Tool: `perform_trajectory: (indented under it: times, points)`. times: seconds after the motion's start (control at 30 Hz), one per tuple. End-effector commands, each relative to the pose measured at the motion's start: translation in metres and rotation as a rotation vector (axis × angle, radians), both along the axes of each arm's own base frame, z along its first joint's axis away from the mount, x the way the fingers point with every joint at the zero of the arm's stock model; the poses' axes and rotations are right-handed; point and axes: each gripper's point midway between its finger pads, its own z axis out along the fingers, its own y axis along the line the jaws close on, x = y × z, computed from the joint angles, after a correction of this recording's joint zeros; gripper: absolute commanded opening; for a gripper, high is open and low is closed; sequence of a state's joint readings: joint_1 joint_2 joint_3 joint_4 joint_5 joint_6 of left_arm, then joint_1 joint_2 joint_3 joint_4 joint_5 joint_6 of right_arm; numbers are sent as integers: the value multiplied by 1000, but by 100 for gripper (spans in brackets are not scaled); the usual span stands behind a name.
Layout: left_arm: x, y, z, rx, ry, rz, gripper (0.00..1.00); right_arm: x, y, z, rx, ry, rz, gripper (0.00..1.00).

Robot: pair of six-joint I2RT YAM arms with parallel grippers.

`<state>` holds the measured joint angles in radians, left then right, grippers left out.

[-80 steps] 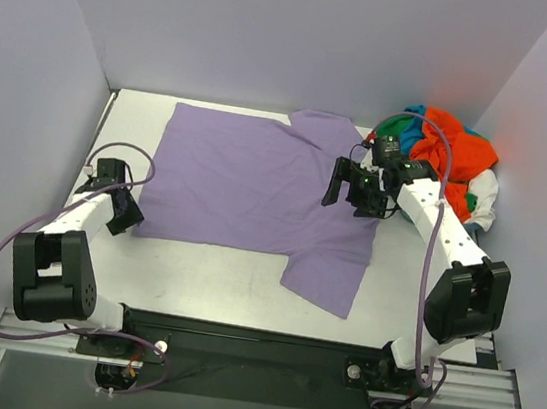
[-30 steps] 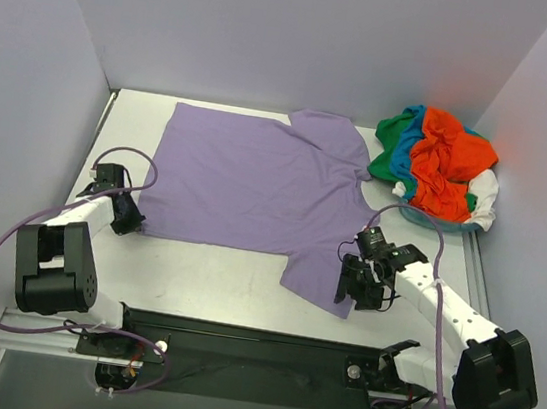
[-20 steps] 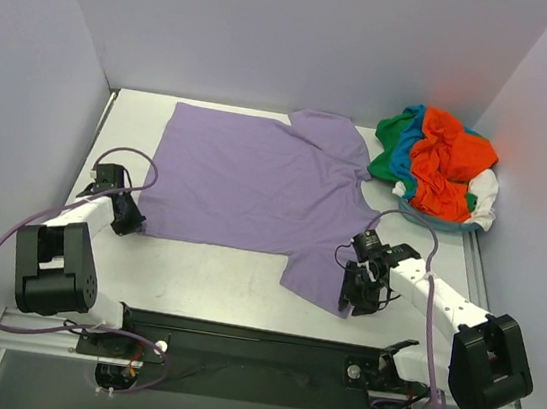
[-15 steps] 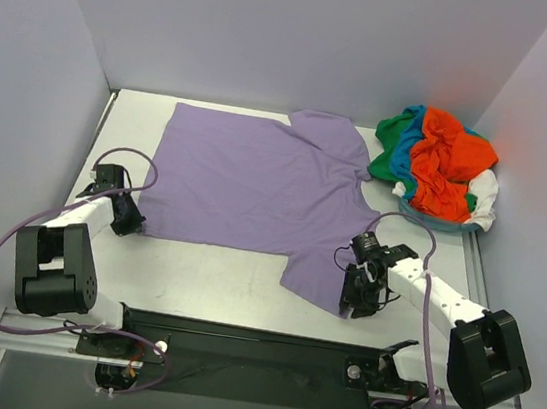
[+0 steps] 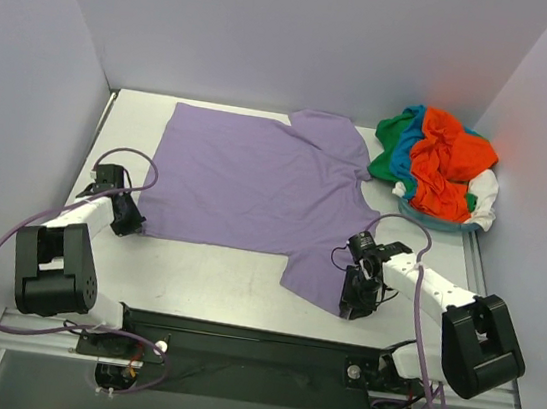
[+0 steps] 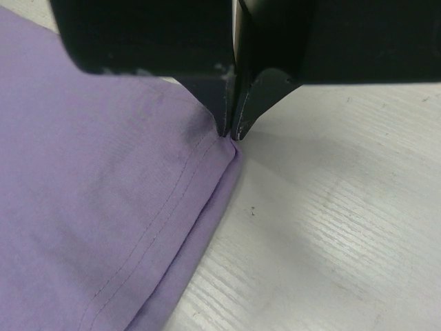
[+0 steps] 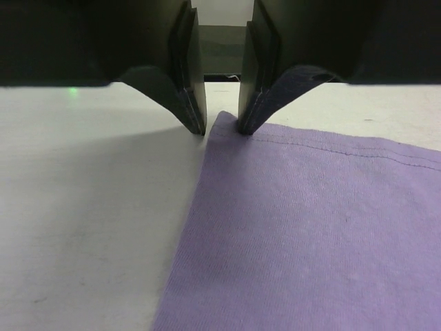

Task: Fold and stack the t-shirts
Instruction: Grap the side of the flattened tshirt closest away from the robot with both arms

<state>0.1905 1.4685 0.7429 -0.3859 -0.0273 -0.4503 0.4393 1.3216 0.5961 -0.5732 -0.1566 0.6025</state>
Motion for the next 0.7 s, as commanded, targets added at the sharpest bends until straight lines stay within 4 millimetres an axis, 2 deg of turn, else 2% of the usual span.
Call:
perform_trajectory:
  times: [0.0,0.2,0.3,0.4,0.43,0.5,0.67]
  points:
    - [3,0,7,-2,-20,-17,0,-9,-7,-3,-39,37,-23,24]
    - [2,-1,6,-7,-19,-18,0,-12,-6,-11,-53,80,-27,8]
    - [-1,-1,9,-18,-17,-5,0,-9,-4,-6,-40,66,-16,0]
    - [-6,-2,15,-51,-35,22,0,-6,-6,14,-45,48,0,0]
    - [-11,-3,15,-62,-28,36,0,-11,-9,23,-51,50,3,0]
    - [-17,-5,22,-78,-44,47,0,-6,-9,40,-50,22,15,0]
    - [-31,-14,36,-117,-77,88,0,-24,-17,69,-61,71,36,0]
